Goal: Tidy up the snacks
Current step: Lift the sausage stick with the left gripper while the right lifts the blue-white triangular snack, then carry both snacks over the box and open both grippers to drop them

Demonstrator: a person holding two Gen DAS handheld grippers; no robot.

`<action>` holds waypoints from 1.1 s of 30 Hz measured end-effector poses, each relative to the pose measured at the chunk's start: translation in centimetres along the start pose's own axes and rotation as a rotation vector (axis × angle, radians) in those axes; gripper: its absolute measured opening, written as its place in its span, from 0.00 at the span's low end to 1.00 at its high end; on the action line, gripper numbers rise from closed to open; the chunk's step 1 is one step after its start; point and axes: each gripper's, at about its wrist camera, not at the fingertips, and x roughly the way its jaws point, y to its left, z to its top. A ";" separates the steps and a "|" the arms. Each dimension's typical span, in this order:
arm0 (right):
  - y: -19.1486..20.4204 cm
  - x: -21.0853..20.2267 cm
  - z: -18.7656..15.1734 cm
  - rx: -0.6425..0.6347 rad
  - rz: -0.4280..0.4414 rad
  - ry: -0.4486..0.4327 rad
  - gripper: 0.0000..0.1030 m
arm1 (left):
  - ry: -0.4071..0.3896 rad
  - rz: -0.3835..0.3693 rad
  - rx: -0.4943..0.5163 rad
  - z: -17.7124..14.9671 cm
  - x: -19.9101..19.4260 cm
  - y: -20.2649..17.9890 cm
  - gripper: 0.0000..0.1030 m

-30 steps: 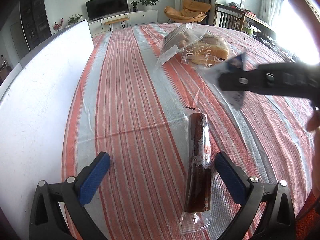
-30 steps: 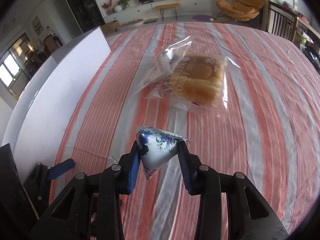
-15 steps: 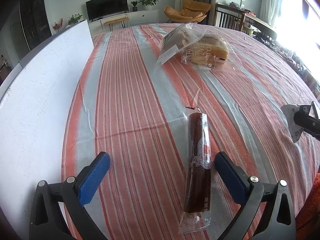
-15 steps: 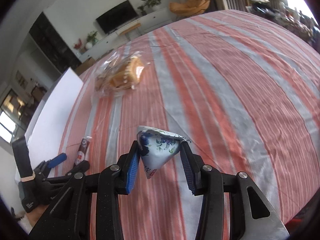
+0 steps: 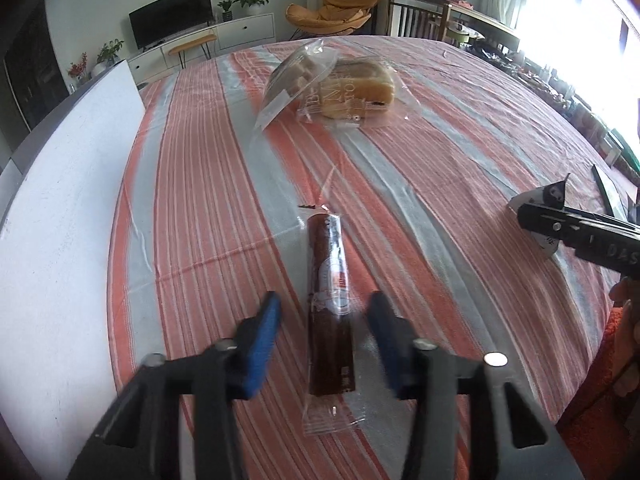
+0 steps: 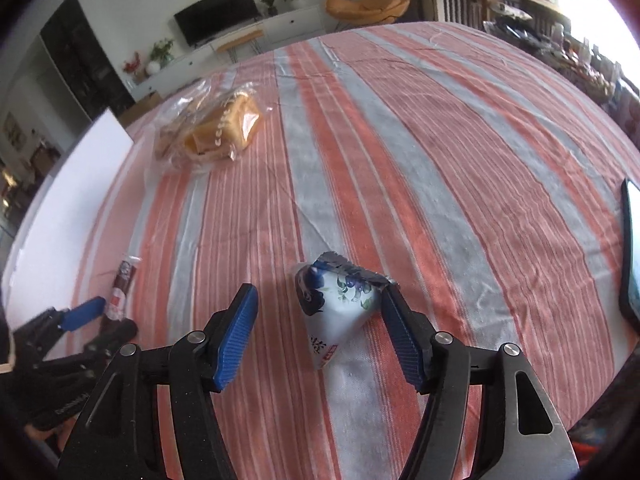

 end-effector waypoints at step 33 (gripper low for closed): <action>30.9 -13.6 0.4 -0.447 0.609 -0.119 0.42 | -0.275 0.292 -0.533 -5.4 -22.6 25.9 0.23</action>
